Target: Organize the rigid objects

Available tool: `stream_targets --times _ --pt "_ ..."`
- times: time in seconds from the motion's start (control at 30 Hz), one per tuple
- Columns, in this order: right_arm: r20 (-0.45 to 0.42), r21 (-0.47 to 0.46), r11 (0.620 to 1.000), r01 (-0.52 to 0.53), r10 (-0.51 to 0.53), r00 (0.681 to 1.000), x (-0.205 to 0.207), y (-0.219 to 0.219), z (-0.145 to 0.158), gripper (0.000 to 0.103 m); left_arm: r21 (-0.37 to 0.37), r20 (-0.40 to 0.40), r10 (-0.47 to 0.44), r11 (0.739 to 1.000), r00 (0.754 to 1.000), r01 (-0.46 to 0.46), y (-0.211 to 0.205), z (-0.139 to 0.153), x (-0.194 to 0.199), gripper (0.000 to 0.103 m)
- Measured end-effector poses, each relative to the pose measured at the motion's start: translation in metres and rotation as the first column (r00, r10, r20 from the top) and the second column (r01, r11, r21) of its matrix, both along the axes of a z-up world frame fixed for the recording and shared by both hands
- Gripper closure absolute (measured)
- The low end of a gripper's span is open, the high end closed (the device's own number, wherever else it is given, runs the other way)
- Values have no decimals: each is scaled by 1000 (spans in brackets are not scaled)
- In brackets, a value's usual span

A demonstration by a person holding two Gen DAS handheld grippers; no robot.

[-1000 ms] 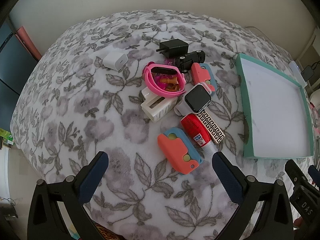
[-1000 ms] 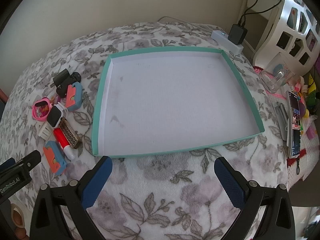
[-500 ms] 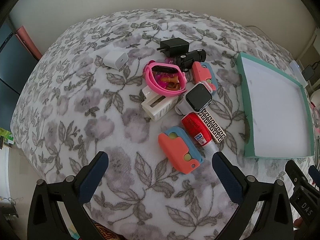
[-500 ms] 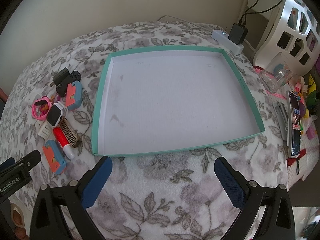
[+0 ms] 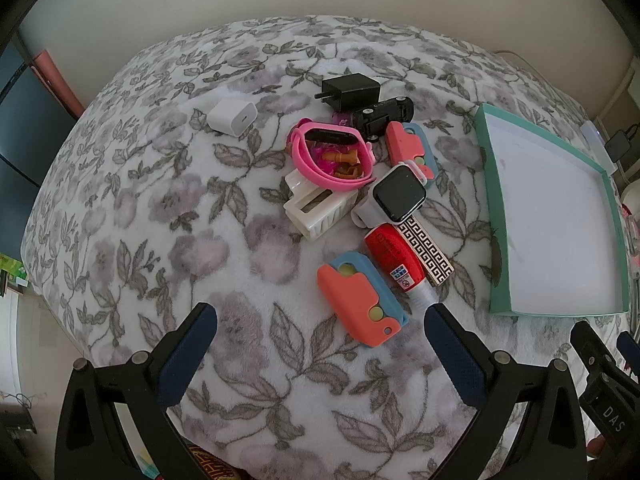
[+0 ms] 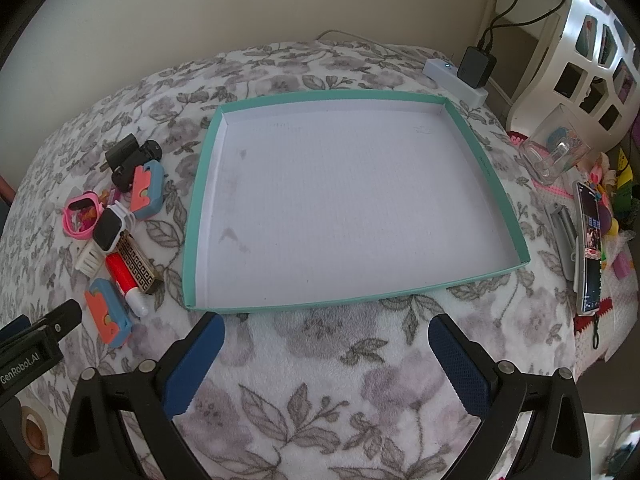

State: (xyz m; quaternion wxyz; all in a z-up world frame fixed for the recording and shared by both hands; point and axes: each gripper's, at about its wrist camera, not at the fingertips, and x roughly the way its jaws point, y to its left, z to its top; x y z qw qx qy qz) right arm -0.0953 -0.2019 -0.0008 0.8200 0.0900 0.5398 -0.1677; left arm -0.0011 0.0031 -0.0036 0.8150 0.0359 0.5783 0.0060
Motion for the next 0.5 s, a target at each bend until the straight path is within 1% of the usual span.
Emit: stream_targets --times 0.17,0.3,0.4,0.5 --pt "2 1 1000 0 0 1000 1 0 1 0 0 -3 1 1000 1000 -1 1 -1 0 0" --pt "20 5 1000 -14 14 1000 2 2 4 0 -2 -11 5 1000 1000 -5 2 -3 0 0" --pt "63 2 998 -62 61 996 6 11 11 0 4 -13 20 1000 1000 -20 4 -3 2 0" --pt "110 -25 991 -130 132 985 9 27 18 0 32 -1 63 998 998 -63 9 -3 6 0"
